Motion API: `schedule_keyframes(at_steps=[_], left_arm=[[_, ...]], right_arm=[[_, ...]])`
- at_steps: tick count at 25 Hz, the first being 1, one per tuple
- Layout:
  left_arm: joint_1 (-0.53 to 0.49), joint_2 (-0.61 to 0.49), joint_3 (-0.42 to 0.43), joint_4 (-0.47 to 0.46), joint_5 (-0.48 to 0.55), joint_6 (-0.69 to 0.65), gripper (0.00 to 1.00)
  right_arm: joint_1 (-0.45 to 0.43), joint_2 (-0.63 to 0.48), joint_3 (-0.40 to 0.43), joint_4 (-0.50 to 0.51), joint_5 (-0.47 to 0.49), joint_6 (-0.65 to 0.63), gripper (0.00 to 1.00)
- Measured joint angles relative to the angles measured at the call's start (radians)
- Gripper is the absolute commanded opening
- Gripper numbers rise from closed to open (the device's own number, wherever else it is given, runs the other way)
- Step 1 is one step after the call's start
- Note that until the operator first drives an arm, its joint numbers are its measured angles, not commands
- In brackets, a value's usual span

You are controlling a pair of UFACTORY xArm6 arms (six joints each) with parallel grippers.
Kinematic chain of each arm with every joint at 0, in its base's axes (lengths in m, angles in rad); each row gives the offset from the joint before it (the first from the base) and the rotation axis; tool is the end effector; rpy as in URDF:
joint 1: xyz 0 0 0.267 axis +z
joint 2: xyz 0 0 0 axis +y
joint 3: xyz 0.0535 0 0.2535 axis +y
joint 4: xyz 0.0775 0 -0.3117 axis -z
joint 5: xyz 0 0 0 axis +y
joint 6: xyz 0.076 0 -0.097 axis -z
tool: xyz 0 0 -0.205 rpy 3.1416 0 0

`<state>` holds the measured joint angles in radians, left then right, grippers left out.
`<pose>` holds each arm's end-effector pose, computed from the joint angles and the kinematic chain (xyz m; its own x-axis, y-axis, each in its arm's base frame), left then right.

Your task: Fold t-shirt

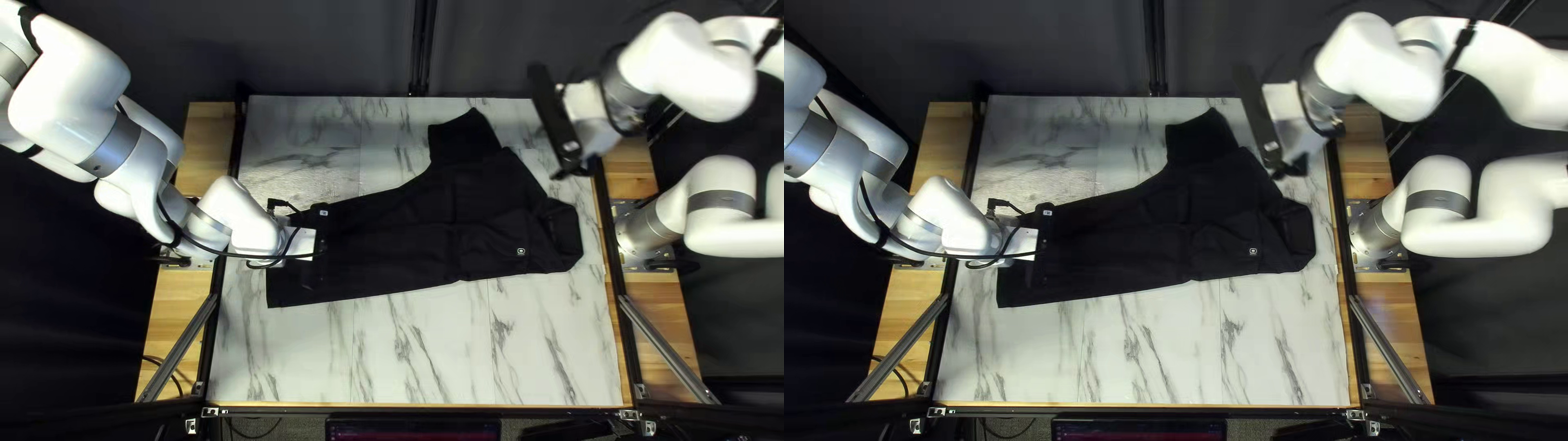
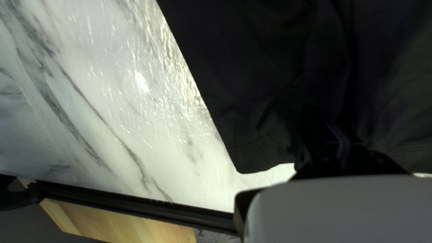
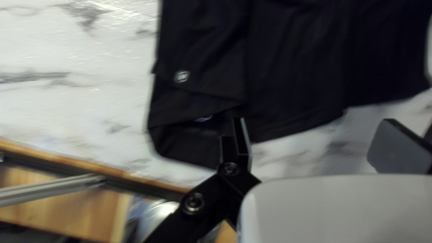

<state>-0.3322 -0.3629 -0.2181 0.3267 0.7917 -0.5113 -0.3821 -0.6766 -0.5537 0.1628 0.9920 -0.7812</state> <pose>0.2194 -0.0209 -0.0016 0.9917 -0.0599 -0.1140 -0.0886 -0.9599 -0.2659 0.3364 -0.0983 0.1942 0.9096 0.3154 0.2703 0.3131 -0.9482 0.0529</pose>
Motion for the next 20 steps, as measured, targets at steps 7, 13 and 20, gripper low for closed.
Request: schedule_keyframes(at_steps=[7, 13, 20], left_arm=[[-0.02, 0.014, -0.021, 0.01, 0.009, -0.022, 0.0], [-0.03, 0.025, -0.019, 0.019, -0.007, -0.047, 0.0], [-0.045, 0.026, -0.02, 0.022, -0.01, -0.061, 0.0]], right_arm=[[-0.053, 0.155, -0.01, 0.045, -0.167, -0.138, 1.0], [-0.057, 0.157, -0.008, 0.047, -0.169, -0.146, 1.0], [-0.195, 0.343, 0.001, 0.194, -0.211, -0.487, 1.0]])
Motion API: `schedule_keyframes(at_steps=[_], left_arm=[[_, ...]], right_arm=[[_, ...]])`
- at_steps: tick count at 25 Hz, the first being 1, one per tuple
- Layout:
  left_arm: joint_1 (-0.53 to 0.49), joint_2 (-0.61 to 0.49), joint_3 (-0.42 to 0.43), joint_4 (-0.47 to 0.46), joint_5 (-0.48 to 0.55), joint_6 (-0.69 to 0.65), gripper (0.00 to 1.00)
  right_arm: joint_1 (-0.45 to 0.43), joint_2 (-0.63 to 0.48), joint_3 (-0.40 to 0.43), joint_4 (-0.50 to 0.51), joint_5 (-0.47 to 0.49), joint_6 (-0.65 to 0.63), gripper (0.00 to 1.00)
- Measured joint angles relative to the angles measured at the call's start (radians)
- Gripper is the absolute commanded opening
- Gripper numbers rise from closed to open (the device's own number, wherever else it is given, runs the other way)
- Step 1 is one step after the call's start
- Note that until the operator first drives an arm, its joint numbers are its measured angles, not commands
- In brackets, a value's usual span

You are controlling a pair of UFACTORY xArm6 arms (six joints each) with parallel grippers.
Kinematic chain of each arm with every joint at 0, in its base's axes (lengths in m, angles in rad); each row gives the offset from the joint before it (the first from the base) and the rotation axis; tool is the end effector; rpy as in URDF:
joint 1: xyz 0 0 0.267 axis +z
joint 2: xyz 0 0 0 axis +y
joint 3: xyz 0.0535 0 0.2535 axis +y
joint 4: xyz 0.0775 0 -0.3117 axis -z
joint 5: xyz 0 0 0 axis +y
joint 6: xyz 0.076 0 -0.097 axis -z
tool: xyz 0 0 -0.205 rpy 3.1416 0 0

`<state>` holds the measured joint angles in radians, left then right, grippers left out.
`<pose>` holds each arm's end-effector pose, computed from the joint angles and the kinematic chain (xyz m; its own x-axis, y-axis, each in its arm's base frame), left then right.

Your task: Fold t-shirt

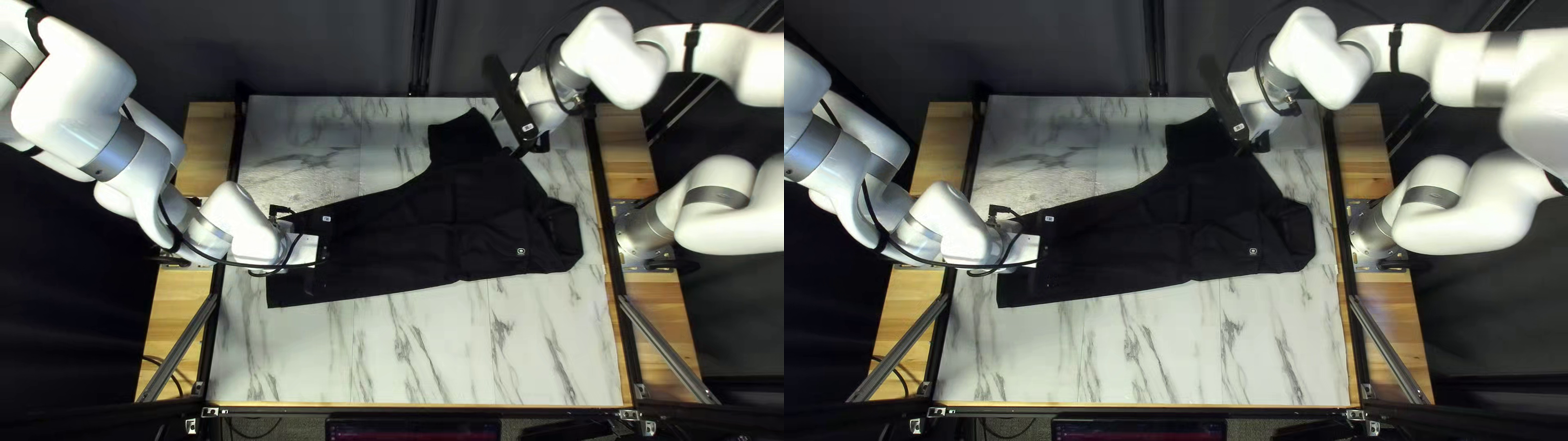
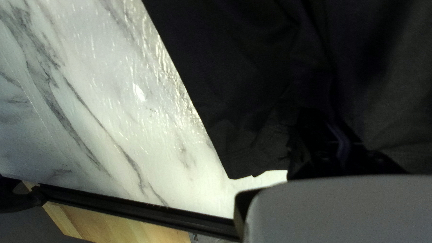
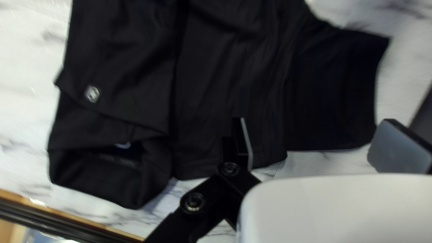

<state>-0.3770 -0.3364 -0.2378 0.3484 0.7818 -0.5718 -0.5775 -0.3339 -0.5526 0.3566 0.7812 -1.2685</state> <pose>0.2258 -0.0311 -0.0017 0.9936 -0.0655 -0.0925 -0.0890 -0.9559 -0.2800 0.3416 -0.1565 0.1024 0.8656 0.4156 0.2792 0.4363 -0.8997 -0.0132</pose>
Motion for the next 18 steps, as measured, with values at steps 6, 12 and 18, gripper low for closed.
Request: schedule_keyframes(at_steps=[6, 12, 18], left_arm=[[-0.01, 0.002, -0.007, 0.002, 0.008, -0.006, 0.0], [-0.015, 0.007, -0.014, -0.001, 0.013, -0.007, 0.0], [-0.011, 0.01, -0.023, -0.001, 0.02, 0.001, 0.0]], right_arm=[[-0.097, 0.199, -0.032, 0.044, -0.043, -0.16, 1.0], [-0.099, 0.319, -0.057, 0.044, -0.094, -0.2, 0.94], [-0.059, 0.34, -0.016, 0.019, -0.18, -0.147, 0.84]])
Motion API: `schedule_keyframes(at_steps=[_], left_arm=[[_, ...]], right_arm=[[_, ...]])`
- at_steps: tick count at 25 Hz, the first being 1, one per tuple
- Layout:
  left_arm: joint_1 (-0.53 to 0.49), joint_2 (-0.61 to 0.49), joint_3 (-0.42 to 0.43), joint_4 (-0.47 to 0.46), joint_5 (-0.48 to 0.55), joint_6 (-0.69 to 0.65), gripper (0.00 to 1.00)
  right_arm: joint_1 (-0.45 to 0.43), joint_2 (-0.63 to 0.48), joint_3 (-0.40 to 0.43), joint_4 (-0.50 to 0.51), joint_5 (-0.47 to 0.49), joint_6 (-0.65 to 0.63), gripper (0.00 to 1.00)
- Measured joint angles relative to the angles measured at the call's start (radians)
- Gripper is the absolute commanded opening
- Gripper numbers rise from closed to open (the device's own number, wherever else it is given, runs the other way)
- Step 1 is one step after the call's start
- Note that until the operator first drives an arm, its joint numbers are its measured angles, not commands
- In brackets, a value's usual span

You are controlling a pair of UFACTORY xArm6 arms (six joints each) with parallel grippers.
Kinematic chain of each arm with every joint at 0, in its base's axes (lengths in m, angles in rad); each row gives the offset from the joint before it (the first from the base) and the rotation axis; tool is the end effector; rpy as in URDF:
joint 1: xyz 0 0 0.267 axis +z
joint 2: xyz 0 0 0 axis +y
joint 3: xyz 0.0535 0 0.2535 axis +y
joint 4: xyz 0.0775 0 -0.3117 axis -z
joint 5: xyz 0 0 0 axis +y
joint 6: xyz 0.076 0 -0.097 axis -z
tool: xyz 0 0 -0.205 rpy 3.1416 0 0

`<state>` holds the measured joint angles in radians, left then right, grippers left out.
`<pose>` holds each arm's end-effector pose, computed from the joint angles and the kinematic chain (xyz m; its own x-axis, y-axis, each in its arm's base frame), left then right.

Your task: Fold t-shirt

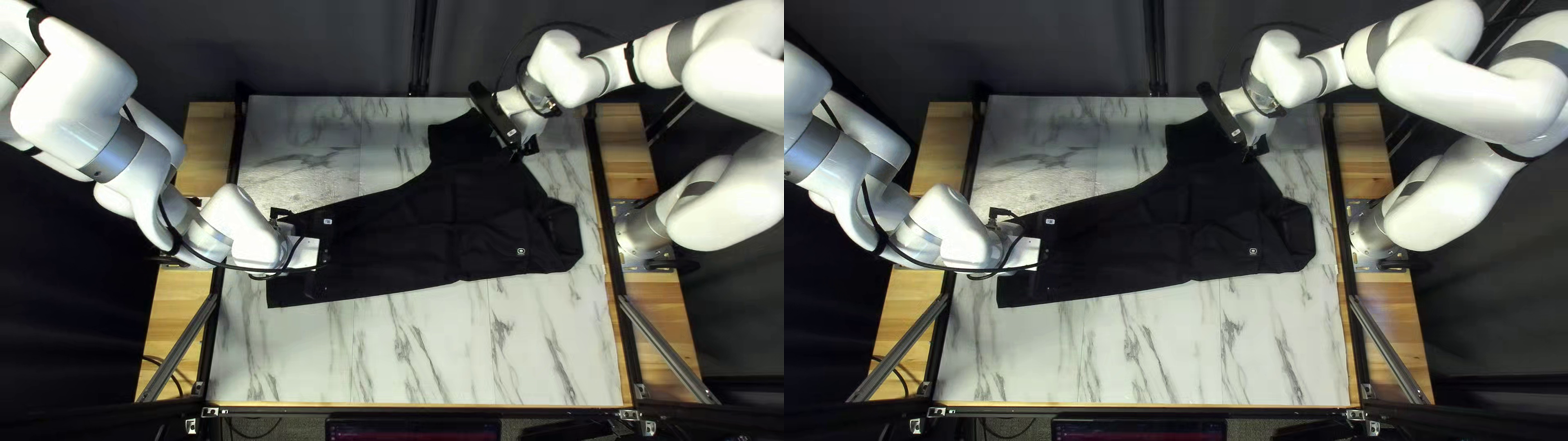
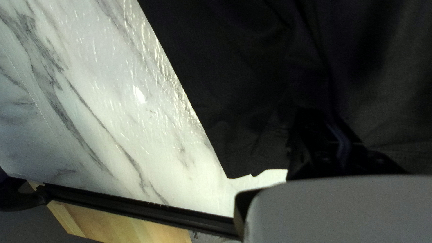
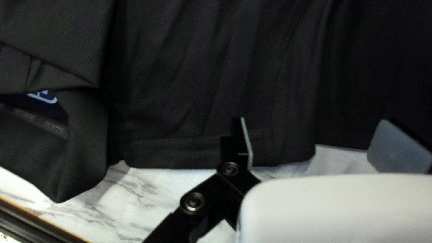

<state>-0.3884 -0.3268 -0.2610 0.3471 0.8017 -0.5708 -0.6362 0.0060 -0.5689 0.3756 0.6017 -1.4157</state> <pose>0.2293 -0.0335 0.0020 0.9927 -0.0723 -0.0961 -0.0971 -0.9533 -0.2859 0.3112 -0.1805 -0.0028 0.8830 0.4324 0.1827 0.4540 -0.8855 -0.0989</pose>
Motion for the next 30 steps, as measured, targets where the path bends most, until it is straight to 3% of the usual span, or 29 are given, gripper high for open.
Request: schedule_keyframes(at_steps=[3, 7, 9, 10, 11, 12, 13, 23, 30], left_arm=[[0.003, 0.004, -0.002, 0.001, -0.003, 0.004, 0.0], [0.006, 0.004, -0.004, 0.003, -0.004, 0.01, 0.0], [0.007, 0.003, -0.005, 0.003, -0.003, 0.012, 0.0], [0.007, 0.003, -0.006, 0.003, -0.003, 0.013, 0.0], [0.007, 0.003, -0.006, 0.003, -0.002, 0.014, 0.0], [0.007, 0.002, -0.007, 0.003, -0.001, 0.015, 0.0], [0.007, 0.002, -0.007, 0.003, -0.001, 0.015, 0.0], [0.008, 0.001, -0.007, -0.001, 0.001, 0.024, 0.0], [0.003, -0.003, -0.011, -0.002, 0.017, 0.022, 0.0]], right_arm=[[0.022, 0.002, 0.025, -0.029, -0.043, 0.057, 0.67], [0.04, 0.006, 0.032, -0.066, -0.068, 0.12, 0.71], [0.042, 0.013, 0.025, -0.076, -0.07, 0.137, 0.67], [0.043, 0.019, 0.02, -0.079, -0.071, 0.141, 0.54], [0.043, 0.027, 0.014, -0.081, -0.071, 0.145, 0.22], [0.043, 0.034, 0.009, -0.083, -0.071, 0.148, 0.04], [0.043, 0.04, 0.005, -0.085, -0.072, 0.15, 0.01], [0.03, 0.051, -0.013, -0.104, -0.06, 0.161, 0.0], [0.06, -0.076, 0.049, -0.15, -0.038, 0.255, 0.0]])
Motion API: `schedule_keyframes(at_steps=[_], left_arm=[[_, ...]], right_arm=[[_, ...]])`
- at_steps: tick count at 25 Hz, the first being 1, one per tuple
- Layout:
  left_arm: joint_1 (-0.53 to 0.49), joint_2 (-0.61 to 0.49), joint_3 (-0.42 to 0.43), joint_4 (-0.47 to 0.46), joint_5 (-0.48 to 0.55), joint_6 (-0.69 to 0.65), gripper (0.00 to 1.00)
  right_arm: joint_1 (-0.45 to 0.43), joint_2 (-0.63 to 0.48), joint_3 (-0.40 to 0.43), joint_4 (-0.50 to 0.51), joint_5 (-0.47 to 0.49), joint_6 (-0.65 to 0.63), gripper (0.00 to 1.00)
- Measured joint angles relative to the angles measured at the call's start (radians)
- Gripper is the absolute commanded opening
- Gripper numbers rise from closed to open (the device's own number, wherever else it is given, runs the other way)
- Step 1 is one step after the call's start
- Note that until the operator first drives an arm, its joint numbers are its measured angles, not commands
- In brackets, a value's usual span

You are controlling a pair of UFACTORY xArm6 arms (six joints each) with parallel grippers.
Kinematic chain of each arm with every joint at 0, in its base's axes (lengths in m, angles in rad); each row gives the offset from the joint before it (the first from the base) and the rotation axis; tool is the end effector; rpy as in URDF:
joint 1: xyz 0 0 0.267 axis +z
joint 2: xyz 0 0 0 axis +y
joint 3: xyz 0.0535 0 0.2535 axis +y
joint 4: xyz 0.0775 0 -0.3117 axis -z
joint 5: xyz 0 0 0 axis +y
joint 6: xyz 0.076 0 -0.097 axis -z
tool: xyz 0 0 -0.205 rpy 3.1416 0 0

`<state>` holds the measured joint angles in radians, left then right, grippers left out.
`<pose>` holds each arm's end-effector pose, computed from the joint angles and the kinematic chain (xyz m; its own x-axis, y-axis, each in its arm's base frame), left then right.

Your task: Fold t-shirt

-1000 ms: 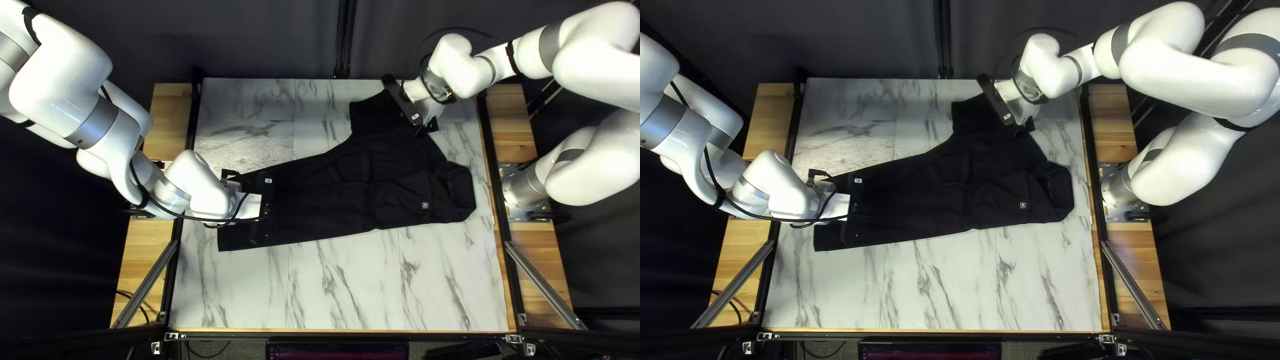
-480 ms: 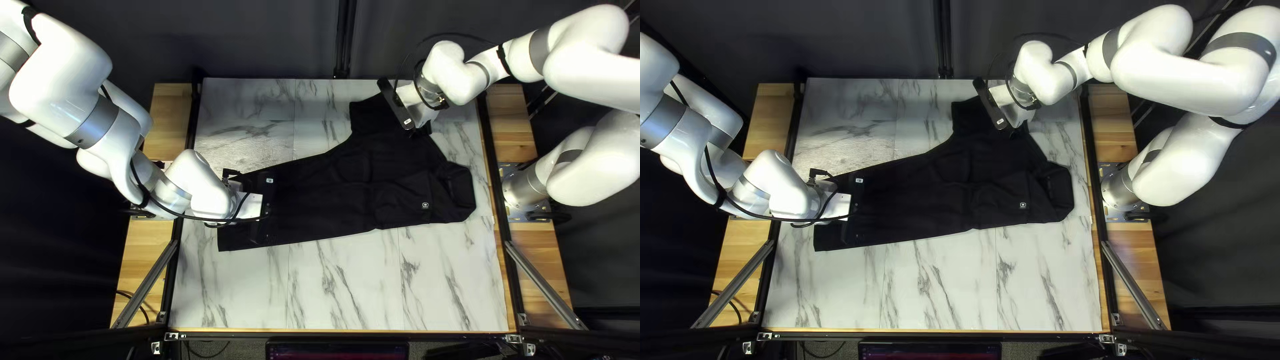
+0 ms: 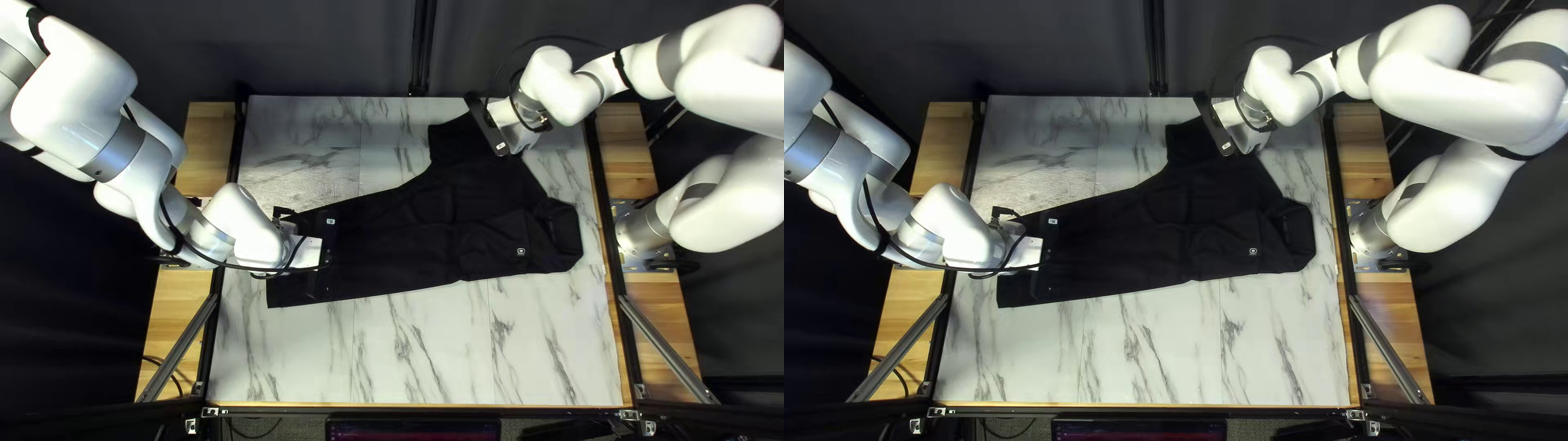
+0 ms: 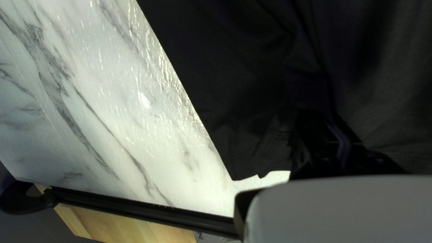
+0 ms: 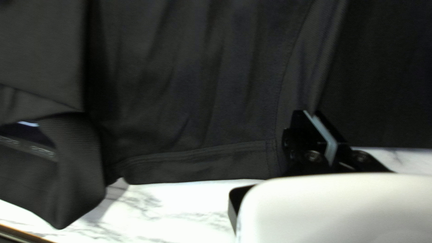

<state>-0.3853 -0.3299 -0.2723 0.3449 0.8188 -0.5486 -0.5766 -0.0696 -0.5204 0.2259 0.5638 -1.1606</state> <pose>0.2313 -0.0323 0.0055 0.9911 -0.0850 -0.1029 -0.1114 -0.9513 -0.2874 0.3132 -0.1777 0.0092 0.9174 0.3794 0.1200 0.3860 -0.9218 -0.0366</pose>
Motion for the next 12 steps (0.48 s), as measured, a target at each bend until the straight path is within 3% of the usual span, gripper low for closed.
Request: schedule_keyframes(at_steps=[12], left_arm=[[-0.012, -0.117, -0.008, -0.016, 0.154, 0.034, 0.0]], right_arm=[[0.095, -0.244, 0.1, -0.116, 0.053, 0.232, 0.0]])
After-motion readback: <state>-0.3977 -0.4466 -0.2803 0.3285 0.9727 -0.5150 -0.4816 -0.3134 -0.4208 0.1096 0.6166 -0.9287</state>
